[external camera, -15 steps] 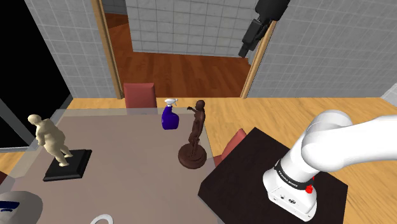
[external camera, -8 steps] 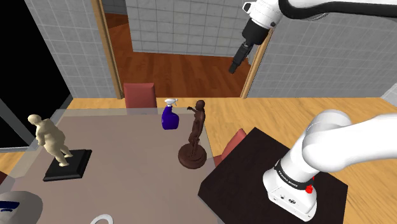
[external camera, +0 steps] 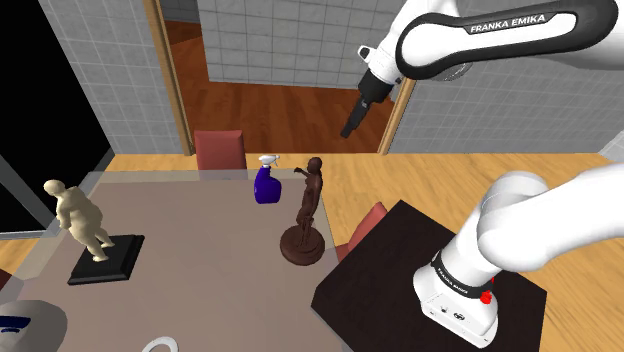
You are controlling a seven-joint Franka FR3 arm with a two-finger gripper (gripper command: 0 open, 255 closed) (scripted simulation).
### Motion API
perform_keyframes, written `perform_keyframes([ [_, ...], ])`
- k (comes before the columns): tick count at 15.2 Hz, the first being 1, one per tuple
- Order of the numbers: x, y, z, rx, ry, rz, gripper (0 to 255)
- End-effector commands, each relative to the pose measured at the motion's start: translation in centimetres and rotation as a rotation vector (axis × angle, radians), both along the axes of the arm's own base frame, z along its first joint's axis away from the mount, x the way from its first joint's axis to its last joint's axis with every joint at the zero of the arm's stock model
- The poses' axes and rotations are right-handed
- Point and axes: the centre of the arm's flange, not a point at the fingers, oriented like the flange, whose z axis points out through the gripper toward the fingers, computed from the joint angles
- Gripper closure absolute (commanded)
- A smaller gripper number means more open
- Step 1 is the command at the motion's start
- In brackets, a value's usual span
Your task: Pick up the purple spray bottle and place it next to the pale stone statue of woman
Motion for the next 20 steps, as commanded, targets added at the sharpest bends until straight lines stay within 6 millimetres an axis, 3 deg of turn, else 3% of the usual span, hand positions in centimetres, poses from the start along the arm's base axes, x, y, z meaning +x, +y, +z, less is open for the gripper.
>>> perform_keyframes([
  [1, 1.1, -0.2, -2.6, 0.007, -0.019, 0.035, 0],
  [11, 8.0, -1.5, -14.0, 0.051, -0.097, 0.203, 0],
  [20, 15.0, -1.2, -23.8, 0.090, -0.167, 0.355, 0],
])
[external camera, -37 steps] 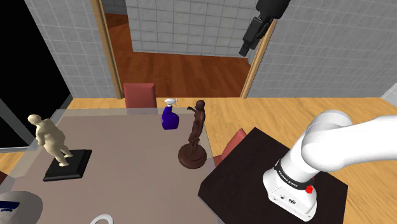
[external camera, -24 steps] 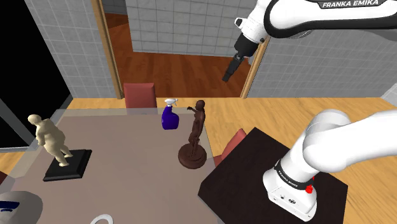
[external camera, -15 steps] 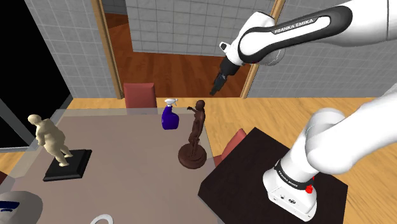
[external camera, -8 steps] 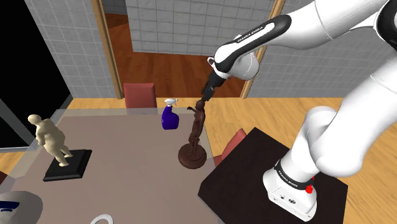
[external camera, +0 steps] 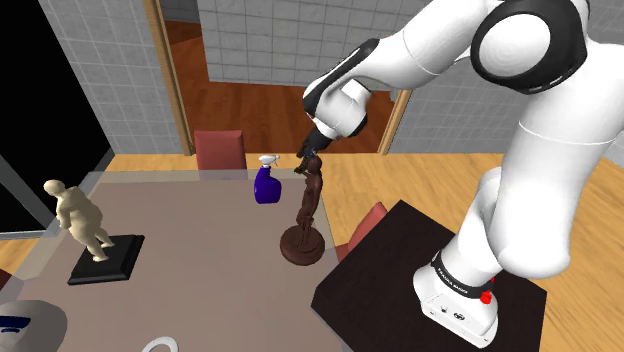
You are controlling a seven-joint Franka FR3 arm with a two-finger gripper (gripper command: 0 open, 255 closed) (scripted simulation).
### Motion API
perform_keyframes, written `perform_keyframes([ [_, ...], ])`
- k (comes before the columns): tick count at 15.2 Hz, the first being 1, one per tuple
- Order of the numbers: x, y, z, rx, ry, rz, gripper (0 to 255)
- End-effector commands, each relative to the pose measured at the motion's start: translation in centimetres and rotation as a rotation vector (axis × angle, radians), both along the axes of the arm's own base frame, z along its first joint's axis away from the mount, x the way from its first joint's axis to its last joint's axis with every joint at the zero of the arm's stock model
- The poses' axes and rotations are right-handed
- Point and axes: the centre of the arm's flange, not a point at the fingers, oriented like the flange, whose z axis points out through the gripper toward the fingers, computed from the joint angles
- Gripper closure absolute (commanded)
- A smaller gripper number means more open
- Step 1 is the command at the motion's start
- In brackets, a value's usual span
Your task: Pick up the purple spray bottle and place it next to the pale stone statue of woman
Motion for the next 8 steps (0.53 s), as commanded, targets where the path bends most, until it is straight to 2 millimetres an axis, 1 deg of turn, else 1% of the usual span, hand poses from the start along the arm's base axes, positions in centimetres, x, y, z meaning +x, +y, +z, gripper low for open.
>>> perform_keyframes([
  [1, 1.6, 0.1, -2.2, 0.011, -0.019, 0.036, 0],
  [8, 7.5, 1.5, -9.4, 0.041, -0.073, 0.153, 0],
])
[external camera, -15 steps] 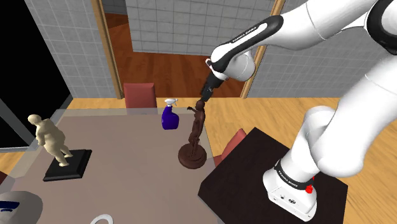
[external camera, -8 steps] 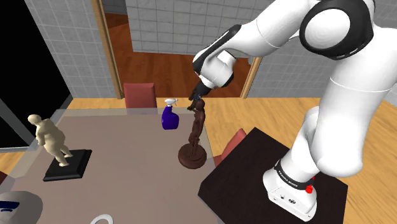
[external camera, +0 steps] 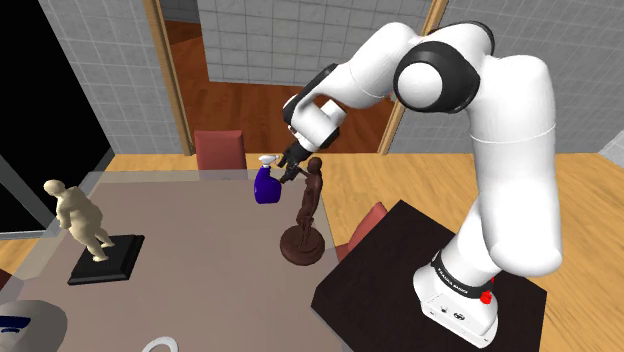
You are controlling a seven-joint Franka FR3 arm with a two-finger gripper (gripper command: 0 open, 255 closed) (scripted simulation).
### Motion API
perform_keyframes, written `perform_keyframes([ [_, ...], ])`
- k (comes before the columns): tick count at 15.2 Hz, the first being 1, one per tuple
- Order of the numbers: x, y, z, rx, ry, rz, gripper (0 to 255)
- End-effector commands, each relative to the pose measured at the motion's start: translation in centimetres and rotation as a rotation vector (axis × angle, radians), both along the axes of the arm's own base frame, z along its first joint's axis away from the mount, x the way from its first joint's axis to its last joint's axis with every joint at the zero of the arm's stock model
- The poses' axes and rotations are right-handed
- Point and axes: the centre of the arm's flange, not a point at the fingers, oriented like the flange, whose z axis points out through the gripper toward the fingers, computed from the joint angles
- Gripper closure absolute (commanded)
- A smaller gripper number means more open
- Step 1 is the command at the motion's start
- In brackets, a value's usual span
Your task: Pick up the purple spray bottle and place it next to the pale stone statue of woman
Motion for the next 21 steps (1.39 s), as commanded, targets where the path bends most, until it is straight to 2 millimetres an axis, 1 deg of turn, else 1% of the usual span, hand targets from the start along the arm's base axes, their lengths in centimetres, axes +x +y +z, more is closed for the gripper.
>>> perform_keyframes([
  [1, 1.0, 0.4, -1.1, 0.007, -0.010, 0.019, 0],
  [7, 2.0, 1.8, -3.7, 0.007, -0.010, 0.019, 0],
  [8, 2.3, 2.1, -4.4, 0.007, -0.010, 0.019, 0],
  [16, 2.3, 2.1, -4.4, 0.007, -0.010, 0.020, 0],
  [17, 2.3, 2.1, -4.4, 0.007, -0.010, 0.020, 255],
  [21, 2.3, 2.1, -4.4, 0.007, -0.010, 0.020, 255],
])
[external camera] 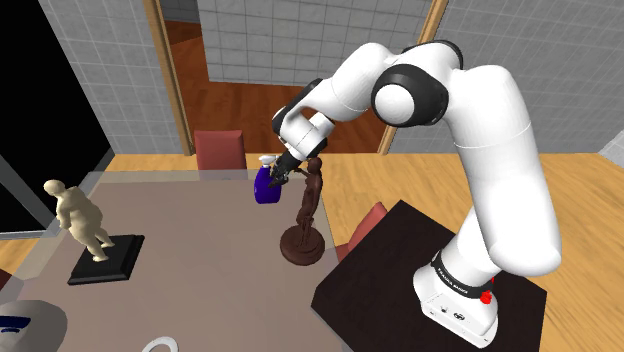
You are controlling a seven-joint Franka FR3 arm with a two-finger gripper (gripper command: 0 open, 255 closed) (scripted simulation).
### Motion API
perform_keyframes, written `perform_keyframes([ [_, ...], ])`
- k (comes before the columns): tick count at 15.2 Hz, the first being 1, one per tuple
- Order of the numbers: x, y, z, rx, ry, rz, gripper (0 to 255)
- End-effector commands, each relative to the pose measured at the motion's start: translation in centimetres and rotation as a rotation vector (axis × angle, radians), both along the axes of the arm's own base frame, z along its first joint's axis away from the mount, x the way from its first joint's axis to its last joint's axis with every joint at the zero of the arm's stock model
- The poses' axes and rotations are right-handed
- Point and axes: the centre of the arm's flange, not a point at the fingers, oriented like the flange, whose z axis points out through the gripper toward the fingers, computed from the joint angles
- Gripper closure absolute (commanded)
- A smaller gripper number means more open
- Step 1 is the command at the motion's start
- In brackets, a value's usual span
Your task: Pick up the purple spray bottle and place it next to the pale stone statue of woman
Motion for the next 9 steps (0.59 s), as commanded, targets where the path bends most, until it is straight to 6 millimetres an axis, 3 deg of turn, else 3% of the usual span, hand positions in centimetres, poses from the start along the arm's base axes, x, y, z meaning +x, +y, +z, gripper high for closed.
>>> perform_keyframes([
  [1, 0.0, 0.0, 0.0, 0.000, 0.000, 0.000, 255],
  [5, 0.0, 0.0, 0.0, 0.000, 0.000, 0.000, 255],
  [9, 0.0, 0.0, 2.1, 0.000, 0.000, 0.000, 255],
])
